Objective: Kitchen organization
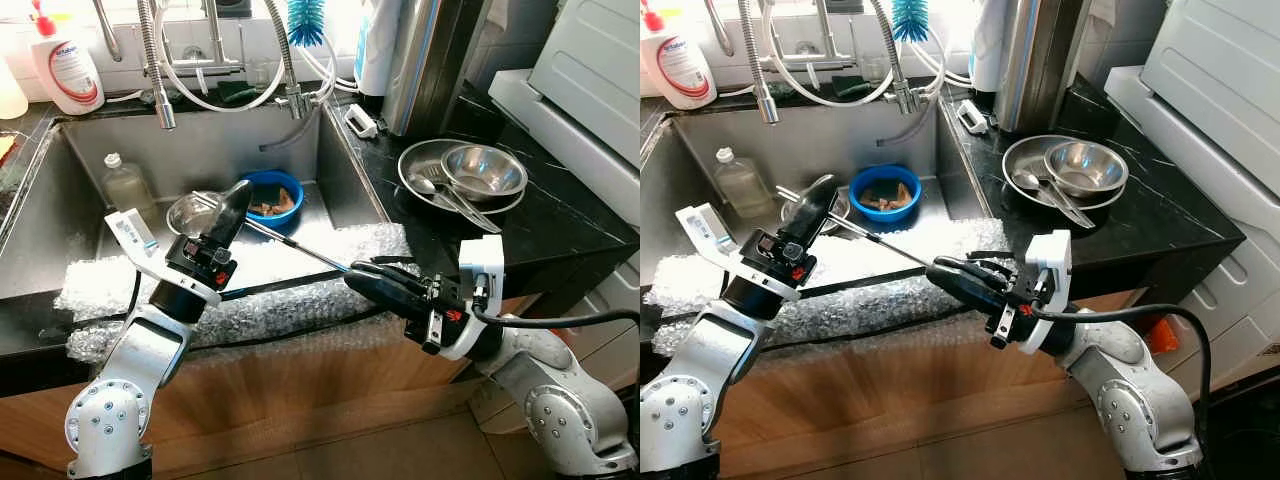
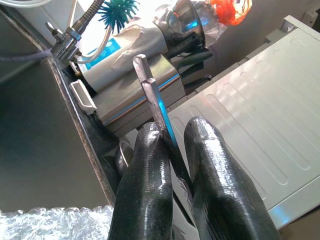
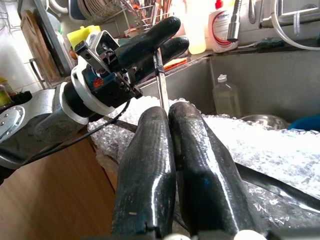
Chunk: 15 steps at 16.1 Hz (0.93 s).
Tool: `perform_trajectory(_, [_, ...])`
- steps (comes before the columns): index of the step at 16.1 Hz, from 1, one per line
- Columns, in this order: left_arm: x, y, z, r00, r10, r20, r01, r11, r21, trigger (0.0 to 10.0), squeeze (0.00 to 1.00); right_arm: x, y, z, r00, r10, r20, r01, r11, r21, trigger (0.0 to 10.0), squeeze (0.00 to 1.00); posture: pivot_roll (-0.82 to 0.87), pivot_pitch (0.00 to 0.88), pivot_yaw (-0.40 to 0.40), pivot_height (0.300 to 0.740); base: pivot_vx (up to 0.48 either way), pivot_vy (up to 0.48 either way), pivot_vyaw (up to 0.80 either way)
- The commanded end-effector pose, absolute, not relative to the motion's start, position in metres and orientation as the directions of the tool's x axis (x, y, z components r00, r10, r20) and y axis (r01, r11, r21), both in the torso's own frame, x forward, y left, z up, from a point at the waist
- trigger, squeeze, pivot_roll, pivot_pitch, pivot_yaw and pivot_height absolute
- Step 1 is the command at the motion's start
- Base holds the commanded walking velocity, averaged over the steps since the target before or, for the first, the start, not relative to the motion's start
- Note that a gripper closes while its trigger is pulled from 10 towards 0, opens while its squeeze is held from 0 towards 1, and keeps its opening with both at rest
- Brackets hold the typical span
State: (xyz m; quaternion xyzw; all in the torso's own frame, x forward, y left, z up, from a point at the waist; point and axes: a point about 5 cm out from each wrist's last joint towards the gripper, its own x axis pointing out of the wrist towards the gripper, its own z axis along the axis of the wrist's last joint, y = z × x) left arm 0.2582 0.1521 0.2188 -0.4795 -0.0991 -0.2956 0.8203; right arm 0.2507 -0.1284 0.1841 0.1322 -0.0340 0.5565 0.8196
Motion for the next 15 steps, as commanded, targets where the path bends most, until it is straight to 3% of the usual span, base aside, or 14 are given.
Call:
perform_trajectory(1, [0.259,0.156,0.215,0.834,-0.38,0.401,0.54,0.409,-0.735,0.0,0.0,0.252,-0.128,0.188,0.385,0.898,0.215,-0.921,0.358,0.155,10.0,0.22,0.06,0.107,-0.029,0.74,0.0,0.0,0.0])
perform_trajectory(3, [0.262,0.164,0.219,0.85,-0.323,0.417,0.521,0.395,-0.757,0.0,0.0,0.253,-0.128,0.188,0.39,0.895,0.215,-0.919,0.363,0.157,10.0,1.0,0.06,0.106,-0.03,0.74,0.0,0.0,0.0])
perform_trajectory(10, [0.27,0.193,0.232,0.885,-0.106,0.453,0.461,0.337,-0.821,0.0,0.0,0.256,-0.129,0.187,0.409,0.889,0.204,-0.911,0.386,0.146,10.0,1.0,0.06,0.105,-0.032,0.74,0.0,0.0,0.0])
perform_trajectory(11, [0.27,0.2,0.234,0.884,-0.06,0.463,0.457,0.317,-0.831,0.0,0.0,0.256,-0.13,0.186,0.415,0.888,0.2,-0.909,0.392,0.142,10.0,0.0,0.06,0.106,-0.033,0.74,0.0,0.0,0.0])
perform_trajectory(15, [0.272,0.231,0.248,0.866,0.176,0.468,0.401,0.316,-0.86,0.0,0.0,0.257,-0.131,0.186,0.424,0.883,0.2,-0.905,0.404,0.137,10.0,0.0,0.06,0.106,-0.034,0.74,0.0,0.0,0.0])
